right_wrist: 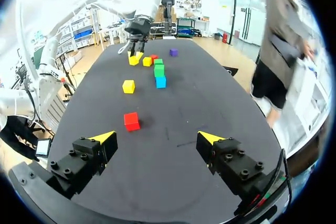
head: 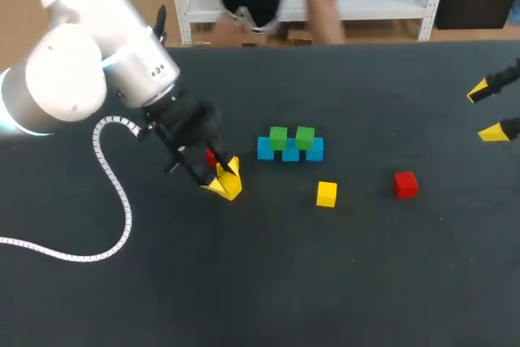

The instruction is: Place the blue cubes, place green cubes on the blue cubes, place the yellow cubes on the green cubes, then place the red cubes on the yellow cubes, and place purple cube on the red cubes.

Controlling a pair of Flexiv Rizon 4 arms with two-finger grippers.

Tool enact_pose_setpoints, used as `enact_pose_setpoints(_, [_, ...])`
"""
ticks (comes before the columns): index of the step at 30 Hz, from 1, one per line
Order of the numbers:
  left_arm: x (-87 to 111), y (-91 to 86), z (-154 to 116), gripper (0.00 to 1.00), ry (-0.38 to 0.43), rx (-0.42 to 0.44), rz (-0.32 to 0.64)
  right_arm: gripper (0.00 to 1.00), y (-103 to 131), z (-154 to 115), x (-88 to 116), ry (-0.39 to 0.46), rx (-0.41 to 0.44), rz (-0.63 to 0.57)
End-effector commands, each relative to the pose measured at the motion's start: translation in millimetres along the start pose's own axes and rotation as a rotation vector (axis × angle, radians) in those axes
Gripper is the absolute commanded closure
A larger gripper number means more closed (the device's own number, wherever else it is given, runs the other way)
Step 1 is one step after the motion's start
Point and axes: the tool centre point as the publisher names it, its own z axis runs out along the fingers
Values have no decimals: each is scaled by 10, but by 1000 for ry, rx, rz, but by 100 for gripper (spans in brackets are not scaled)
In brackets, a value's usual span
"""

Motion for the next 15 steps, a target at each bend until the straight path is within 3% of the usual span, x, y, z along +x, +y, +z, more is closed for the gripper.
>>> enact_pose_setpoints(1, [-147, -112, -186, 100, -32, -115, -113, 0, -7, 7, 2, -1, 0, -1])
enact_pose_setpoints(5, [-312, -48, -319, 100, -40, -200, -192, 0, -7, 7, 2, -1, 0, -1])
enact_pose_setpoints(9, [-448, 109, -444, 100, -3, -251, -255, 0, -7, 7, 2, -1, 0, -1])
enact_pose_setpoints(15, [-577, 403, -592, 100, -43, -329, -344, 0, -7, 7, 2, -1, 0, -1])
